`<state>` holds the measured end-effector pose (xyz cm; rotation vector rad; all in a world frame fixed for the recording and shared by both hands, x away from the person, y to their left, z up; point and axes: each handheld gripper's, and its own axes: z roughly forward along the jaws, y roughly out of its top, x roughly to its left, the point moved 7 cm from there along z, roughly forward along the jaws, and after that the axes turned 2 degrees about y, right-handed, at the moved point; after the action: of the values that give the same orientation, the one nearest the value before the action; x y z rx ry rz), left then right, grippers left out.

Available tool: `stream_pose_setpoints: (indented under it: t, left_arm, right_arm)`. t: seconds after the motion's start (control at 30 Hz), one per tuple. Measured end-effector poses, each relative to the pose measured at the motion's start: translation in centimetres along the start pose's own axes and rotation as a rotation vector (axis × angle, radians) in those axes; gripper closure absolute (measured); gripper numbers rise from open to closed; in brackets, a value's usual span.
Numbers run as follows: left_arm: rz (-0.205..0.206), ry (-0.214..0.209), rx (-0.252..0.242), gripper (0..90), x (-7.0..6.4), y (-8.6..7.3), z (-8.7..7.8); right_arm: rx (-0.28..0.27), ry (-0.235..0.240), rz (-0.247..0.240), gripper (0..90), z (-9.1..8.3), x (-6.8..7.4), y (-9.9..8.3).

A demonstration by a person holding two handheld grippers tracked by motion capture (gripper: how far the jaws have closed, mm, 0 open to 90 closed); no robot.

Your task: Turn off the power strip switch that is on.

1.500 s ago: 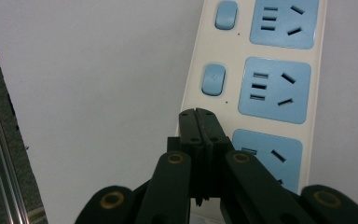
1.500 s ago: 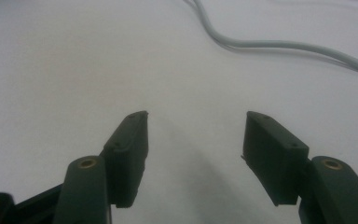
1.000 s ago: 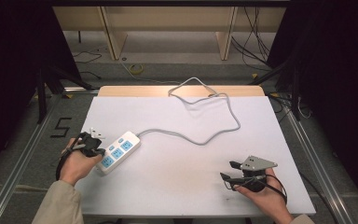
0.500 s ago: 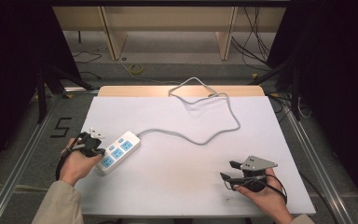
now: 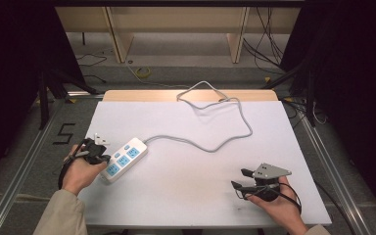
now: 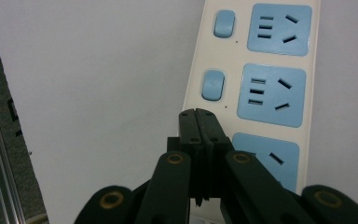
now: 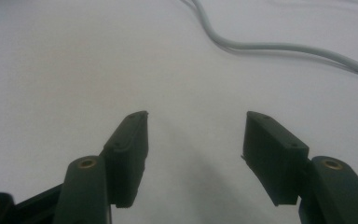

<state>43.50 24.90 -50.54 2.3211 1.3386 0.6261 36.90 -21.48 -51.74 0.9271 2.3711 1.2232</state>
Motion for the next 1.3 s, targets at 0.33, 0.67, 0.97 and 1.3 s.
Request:
stream_pose_setpoints:
  t: [0.33, 0.67, 0.97, 1.3]
  left_arm:
    - [0.003, -0.005, -0.043, 89.6, -0.4, 0.6, -0.3]
    - [0.012, -0.023, -0.082, 89.5, -0.9, 1.2, -0.8]
    - [0.031, -0.033, -0.108, 89.3, -1.6, 1.7, -1.0]
    - [0.051, -0.050, -0.136, 87.4, -2.6, 2.1, -1.4]
  right_arm:
    - [0.000, 0.001, -0.003, 41.2, 0.0, 0.0, 0.0]
    - [-0.002, 0.001, 0.001, 41.2, 0.0, 0.0, 0.0]
    - [-0.003, 0.001, -0.001, 41.2, 0.0, 0.0, 0.0]
    - [-0.002, 0.003, -0.004, 41.2, -0.1, 0.0, 0.0]
